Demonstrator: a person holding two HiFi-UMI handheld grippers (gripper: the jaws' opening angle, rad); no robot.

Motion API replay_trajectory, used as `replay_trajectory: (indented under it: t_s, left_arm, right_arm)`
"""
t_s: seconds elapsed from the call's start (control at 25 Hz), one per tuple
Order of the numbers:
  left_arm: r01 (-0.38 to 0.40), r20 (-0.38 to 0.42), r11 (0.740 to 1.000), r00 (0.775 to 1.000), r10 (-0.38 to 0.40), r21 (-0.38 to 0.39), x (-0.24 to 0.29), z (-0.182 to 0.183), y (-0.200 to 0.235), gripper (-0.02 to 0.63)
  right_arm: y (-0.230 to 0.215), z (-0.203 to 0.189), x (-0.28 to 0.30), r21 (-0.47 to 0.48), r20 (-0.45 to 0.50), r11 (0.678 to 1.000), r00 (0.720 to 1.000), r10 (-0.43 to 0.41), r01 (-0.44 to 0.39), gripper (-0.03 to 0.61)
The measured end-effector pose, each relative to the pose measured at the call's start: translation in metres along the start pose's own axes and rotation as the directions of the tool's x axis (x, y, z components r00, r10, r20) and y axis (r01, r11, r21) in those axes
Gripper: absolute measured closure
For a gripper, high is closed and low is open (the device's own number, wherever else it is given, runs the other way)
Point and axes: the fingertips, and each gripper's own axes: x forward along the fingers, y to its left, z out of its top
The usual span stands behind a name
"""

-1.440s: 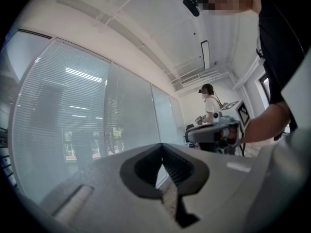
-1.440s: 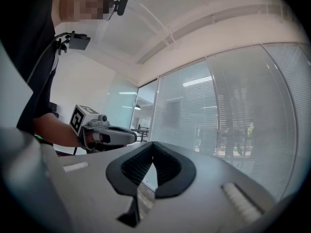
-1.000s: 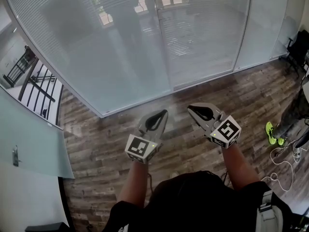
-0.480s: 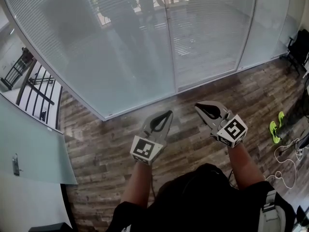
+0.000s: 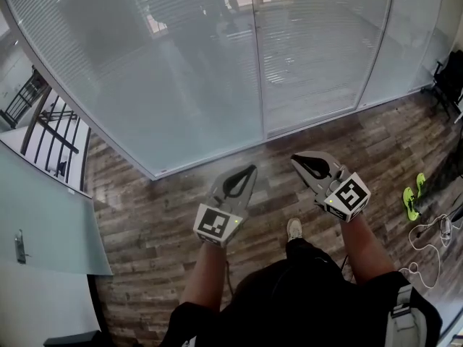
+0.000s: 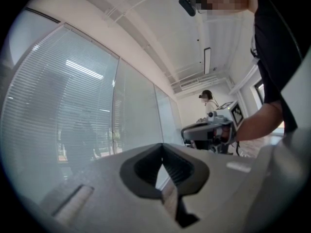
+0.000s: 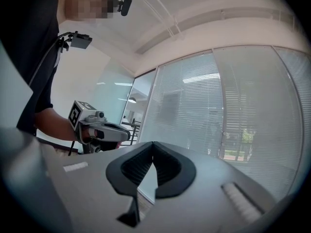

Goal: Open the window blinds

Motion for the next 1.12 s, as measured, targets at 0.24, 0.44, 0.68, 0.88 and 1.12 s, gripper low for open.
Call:
replay_trajectory:
  t_s: [0.24,0.44,0.68,0.88,1.12]
  left_arm:
    - [-0.020,-0.008,1.000,1.000,0.020,0.021,0.029,-0.011,0.017,0.611]
    - [-0.062,-0.029,0.998,0.998,0.062,0.020,0.057,-0.011,0.037,0.609]
    - [-0.109,-0.052,0.994,0.993,0.111,0.027,0.095,-0.013,0.055,0.609]
    - [-0.149,-0.044,0.987,0.988,0.151,0.055,0.122,-0.019,0.069,0.610]
    - [-0.170,-0.075,0.984,0.982,0.173,0.049,0.151,-0.018,0.073,0.609]
  right_arm:
    - [-0.034,-0.013,0.017,0.001,0.002,1.000,1.000,0.023,-0.023,0.572]
    - [-0.066,-0.026,0.029,0.027,-0.006,0.998,0.998,0.057,-0.057,0.572]
    - [-0.107,-0.039,0.042,0.024,0.002,0.995,0.996,0.095,-0.095,0.572]
    - [-0.140,-0.043,0.047,0.037,0.024,0.992,0.993,0.118,-0.118,0.572]
    - [-0.168,-0.052,0.049,0.037,0.034,0.989,0.989,0.145,-0.146,0.573]
